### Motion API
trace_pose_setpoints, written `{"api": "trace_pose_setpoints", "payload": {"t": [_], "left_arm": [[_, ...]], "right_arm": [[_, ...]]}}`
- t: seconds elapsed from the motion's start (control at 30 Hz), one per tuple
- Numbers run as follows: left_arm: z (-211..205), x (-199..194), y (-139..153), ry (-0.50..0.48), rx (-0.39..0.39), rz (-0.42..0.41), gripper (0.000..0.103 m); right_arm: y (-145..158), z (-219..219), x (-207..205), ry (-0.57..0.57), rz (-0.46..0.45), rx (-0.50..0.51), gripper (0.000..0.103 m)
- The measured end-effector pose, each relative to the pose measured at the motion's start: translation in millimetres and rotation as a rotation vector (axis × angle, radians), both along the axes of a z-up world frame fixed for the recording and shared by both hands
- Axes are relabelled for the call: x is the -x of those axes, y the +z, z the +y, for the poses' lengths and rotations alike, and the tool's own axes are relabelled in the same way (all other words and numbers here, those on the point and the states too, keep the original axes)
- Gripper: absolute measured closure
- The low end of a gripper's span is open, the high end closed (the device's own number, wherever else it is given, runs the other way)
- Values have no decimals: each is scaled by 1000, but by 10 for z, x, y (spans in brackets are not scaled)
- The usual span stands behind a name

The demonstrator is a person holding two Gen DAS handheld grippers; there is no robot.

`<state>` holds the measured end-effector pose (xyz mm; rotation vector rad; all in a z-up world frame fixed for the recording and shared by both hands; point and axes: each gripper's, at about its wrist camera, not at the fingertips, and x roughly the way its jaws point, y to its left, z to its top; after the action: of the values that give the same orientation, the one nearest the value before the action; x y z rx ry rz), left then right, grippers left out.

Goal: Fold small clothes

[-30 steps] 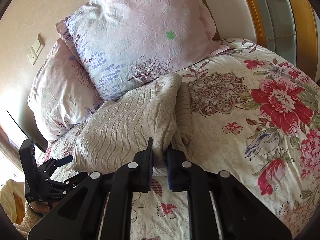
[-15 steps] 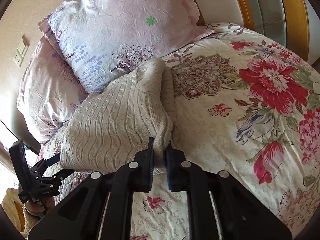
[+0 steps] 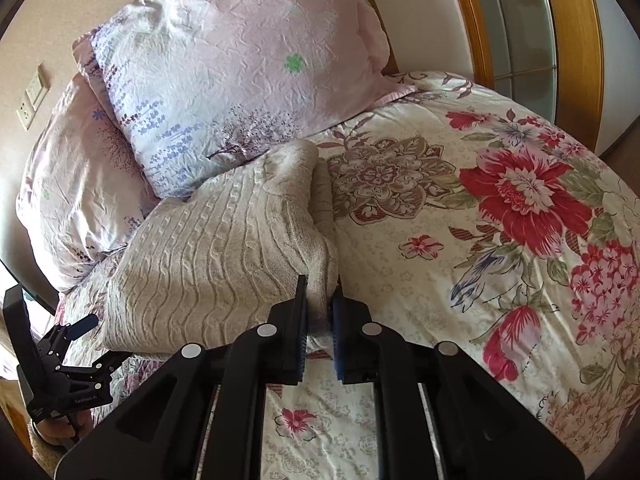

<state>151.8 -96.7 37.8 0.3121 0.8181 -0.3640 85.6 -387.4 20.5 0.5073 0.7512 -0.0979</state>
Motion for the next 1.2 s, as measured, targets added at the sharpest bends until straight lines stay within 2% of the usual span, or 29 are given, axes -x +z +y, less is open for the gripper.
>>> {"api": "trace_pose_setpoints", "payload": {"t": [0.23,0.33,0.4,0.5,0.63,0.73,0.83,0.87,0.93,0.97,1.0,1.07,1.2], "left_arm": [[8,-27,-35,-7,-5,33,2],[82,18,25,-32,10,56,2],[186,57,74,-44,46,77,2],[347,72,137,-34,109,105,2],[455,52,222,-20,201,117,2],[463,42,290,-11,247,103,2],[463,33,331,0,260,79,2],[466,22,339,3,258,74,2],[468,-4,336,12,250,71,2],[471,-17,334,17,249,69,2],[478,-40,330,21,247,67,2],[493,-77,328,30,252,60,2],[562,-135,353,65,313,25,2]], "right_arm": [[-31,-49,-17,7,12,-55,91],[13,-110,33,37,8,-132,80],[93,-188,82,33,-18,-165,64],[212,-362,78,12,-68,-246,50],[283,-536,-274,28,-48,-360,46],[295,-586,-699,29,0,-372,46],[231,-602,-1113,38,55,-381,46],[193,-594,-1245,44,79,-378,46],[126,-552,-1475,68,119,-358,58],[104,-505,-1559,91,131,-334,82],[106,-466,-1608,100,131,-301,91],[152,-461,-1638,87,103,-256,94],[183,-610,-1614,13,66,-268,94]]}}
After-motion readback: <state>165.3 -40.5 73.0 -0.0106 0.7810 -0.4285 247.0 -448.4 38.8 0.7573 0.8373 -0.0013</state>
